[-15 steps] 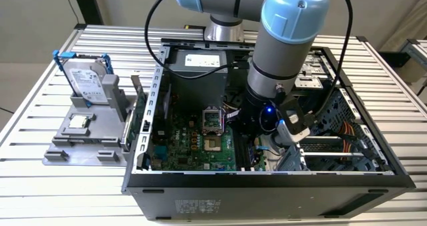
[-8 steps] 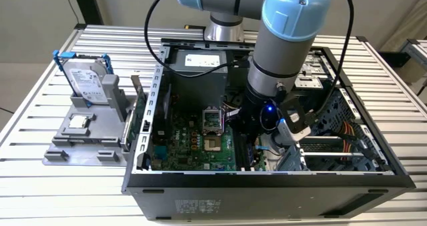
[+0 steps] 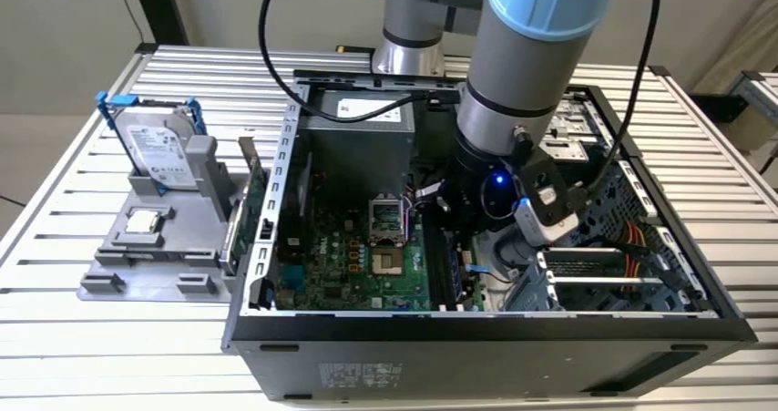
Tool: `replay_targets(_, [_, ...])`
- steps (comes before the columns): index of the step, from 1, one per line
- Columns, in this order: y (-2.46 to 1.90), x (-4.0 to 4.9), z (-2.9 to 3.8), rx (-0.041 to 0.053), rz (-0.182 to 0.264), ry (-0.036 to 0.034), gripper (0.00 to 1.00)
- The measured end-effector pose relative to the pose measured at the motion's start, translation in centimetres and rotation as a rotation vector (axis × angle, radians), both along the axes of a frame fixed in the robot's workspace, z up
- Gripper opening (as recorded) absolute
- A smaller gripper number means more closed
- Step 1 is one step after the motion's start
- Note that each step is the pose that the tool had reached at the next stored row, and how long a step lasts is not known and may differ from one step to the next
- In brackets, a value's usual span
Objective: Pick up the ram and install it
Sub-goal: 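Insert the ram into the slot, then press down the ram until it locks into place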
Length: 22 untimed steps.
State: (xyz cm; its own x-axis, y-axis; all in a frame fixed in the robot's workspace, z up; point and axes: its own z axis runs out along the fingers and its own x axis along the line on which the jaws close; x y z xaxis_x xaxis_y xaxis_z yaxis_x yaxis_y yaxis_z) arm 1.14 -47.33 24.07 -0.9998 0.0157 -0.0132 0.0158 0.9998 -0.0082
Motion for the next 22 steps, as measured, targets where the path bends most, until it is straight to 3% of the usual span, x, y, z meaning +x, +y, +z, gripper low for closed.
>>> replay_targets(1, [0.00, 0.00, 0.00, 0.0000, 0.000, 0.0000, 1.00])
replay_targets(2, [-0.01, 0.00, 0.01, -0.0001, 0.000, 0.0000, 0.00])
replay_targets(22, [-0.13, 0.00, 0.01, -0.0002, 0.000, 0.0001, 0.00])
